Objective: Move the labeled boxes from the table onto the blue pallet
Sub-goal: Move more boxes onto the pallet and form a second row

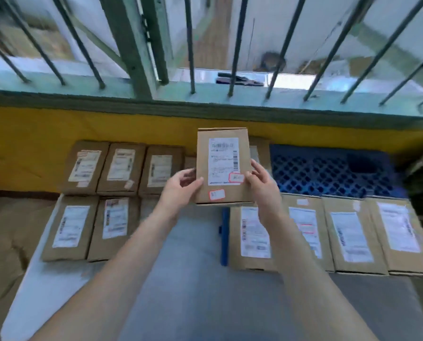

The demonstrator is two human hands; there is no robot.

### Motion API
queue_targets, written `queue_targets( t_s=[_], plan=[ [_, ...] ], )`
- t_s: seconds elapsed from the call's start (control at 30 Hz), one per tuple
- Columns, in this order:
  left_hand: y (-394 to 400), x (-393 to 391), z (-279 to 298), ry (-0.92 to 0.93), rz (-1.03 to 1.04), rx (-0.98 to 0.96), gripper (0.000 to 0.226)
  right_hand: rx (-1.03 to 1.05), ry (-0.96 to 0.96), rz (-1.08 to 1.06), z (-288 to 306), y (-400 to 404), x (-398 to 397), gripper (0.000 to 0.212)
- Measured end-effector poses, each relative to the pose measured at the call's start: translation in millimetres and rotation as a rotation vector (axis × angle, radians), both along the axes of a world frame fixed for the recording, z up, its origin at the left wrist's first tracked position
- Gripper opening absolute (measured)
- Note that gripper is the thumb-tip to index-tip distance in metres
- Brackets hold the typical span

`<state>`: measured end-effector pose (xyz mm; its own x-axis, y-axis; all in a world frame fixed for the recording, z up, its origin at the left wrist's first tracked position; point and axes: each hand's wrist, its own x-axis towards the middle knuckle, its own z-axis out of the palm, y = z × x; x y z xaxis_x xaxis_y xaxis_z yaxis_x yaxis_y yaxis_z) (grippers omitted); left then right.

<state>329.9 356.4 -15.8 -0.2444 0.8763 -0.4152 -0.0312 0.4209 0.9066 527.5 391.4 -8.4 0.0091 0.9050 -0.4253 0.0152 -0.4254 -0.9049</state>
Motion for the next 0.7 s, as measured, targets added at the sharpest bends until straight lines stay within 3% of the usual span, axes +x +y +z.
queue_targets(
  t_s=[0.17, 0.3, 0.43, 0.6, 0.7],
  plan=[
    [39.7, 124.5, 1.5, -0.031, -0.095, -0.088, 0.034, -0.015, 0.063, -0.031, 6.5, 18.8, 128.2, 0.043],
    [68.6, 183.3, -2.4, 0.053, -0.168, -0.100, 0.035, -0.064, -0.123, -0.109, -14.8, 48.9, 185.5, 0.044],
    [89.5, 216.5, -6.2, 0.229, -0.343, -0.047, 0.037, -0.078, -0.382, -0.159, -32.1, 80.9, 215.7, 0.032],
    [110.6, 225.0, -21.8, 0.393, -0.514, -0.037, 0.051, -0.023, -0.470, -0.038, -48.4, 108.5, 225.3, 0.030],
    [115.6, 223.9, -31.7, 0.487, -0.566, -0.006, 0.048, -0.011, -0.494, 0.035, -60.1, 111.3, 223.6, 0.031]
  ],
)
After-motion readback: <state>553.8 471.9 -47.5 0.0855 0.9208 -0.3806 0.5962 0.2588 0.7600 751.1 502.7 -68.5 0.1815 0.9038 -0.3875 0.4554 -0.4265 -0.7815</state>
